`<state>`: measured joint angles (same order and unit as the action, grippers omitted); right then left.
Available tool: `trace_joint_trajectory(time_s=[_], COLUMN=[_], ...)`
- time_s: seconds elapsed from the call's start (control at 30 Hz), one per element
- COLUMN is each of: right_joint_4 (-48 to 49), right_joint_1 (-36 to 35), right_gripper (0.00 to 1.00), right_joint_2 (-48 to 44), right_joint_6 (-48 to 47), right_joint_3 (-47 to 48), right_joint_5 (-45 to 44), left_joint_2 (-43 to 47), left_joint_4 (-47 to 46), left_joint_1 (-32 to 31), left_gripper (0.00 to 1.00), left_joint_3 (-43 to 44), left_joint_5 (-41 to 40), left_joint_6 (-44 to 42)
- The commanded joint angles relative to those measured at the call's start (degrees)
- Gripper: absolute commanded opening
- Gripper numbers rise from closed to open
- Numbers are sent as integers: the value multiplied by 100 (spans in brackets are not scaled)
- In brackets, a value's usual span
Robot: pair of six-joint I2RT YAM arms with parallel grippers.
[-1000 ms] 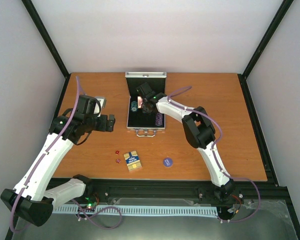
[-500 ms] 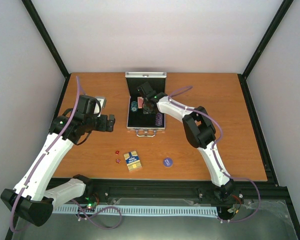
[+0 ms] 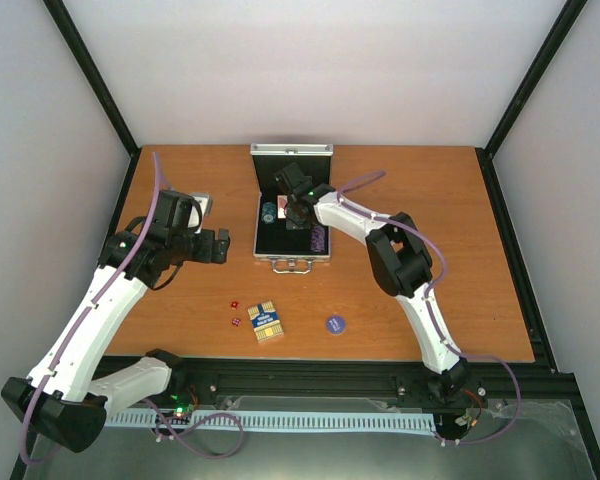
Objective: Pack up texas hold em set
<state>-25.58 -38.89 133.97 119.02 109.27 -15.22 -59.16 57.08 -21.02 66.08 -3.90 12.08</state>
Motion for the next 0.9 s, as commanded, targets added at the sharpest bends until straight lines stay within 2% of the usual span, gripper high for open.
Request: trace_joint_trajectory(time_s=[0.0,0.23,0.37,0.7,0.87], right_joint_4=[-175,-529,-1037,-2388,-2541], right_joint_1=[31,31,59,144,136], right_gripper=[100,100,100,100,100], right_joint_2=[-496,-906,-1043,-729,-664], right_joint_6=[469,-21,-723,-4235,-5798], right_joint_3=[84,139,430,1140,1029], right_joint_5=[-156,-70,19,890,938], left_joint_2=[9,13,30,35,42], left_joint_4=[-24,-64,-54,-108,-108], left_joint_1=[-12,-17,-17,-17,-17], left_gripper=[99,99,99,99,99], left_joint_3=[71,71,87,80,56], left_joint_5=[-49,-48,-72,-65,-76], left_joint_6=[-109,-127,-135,-140,-135])
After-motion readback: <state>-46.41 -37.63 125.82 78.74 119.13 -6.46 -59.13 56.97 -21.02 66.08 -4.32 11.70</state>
